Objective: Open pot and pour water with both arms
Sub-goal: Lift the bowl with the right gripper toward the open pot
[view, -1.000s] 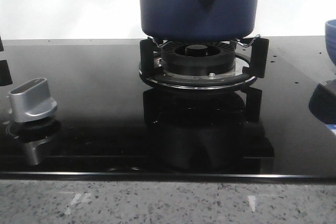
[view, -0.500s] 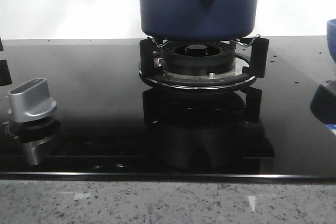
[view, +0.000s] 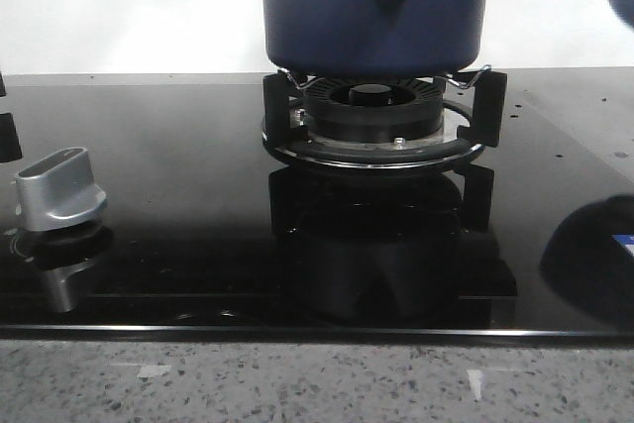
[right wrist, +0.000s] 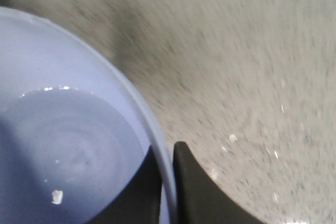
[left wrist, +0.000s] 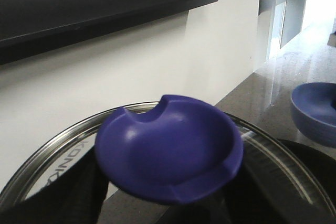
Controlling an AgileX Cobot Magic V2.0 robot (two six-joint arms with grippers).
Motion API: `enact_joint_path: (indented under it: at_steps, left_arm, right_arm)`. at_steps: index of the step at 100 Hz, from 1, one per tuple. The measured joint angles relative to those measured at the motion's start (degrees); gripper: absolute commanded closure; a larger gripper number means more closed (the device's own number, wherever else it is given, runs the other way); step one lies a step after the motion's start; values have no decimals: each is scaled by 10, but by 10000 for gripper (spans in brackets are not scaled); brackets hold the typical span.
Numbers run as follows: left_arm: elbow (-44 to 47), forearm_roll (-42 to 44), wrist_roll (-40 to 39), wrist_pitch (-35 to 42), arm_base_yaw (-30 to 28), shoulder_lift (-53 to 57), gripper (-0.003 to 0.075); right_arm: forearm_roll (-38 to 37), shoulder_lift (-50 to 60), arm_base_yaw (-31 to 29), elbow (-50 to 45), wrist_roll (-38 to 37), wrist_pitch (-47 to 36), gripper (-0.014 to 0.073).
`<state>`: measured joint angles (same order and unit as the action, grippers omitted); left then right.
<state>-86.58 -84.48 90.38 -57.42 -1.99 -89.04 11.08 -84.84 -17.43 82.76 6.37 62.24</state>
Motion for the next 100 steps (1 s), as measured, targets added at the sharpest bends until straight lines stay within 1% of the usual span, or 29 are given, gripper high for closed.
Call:
enact_joint_path:
  at_steps: [8, 23, 42, 56, 68, 79, 90, 100]
  left_arm:
    - [0, 0, 0, 0, 0, 0, 427]
    - [0, 0, 0, 0, 0, 0, 427]
    - [0, 0, 0, 0, 0, 0, 427]
    - [0, 0, 0, 1, 0, 0, 427]
    - [0, 0, 0, 7, 0, 0, 427]
    - [0, 0, 0, 10, 0, 0, 427]
    - [0, 0, 0, 11, 0, 0, 427]
    - [0, 0, 0, 11, 0, 0, 427]
  right_arm:
    - [0, -2, 22, 46, 0, 21, 660]
    - [3, -18, 84, 133, 0, 51, 660]
    - [8, -66, 156, 235, 0, 58, 660]
    - [10, -108, 199, 290, 0, 58, 660]
    - [24, -136, 228, 314, 2, 36, 660]
    - [46, -150, 248, 318, 25, 1, 660]
    - [53, -160, 266, 318, 48, -30, 659]
    - [54, -162, 283, 309, 69, -67, 638]
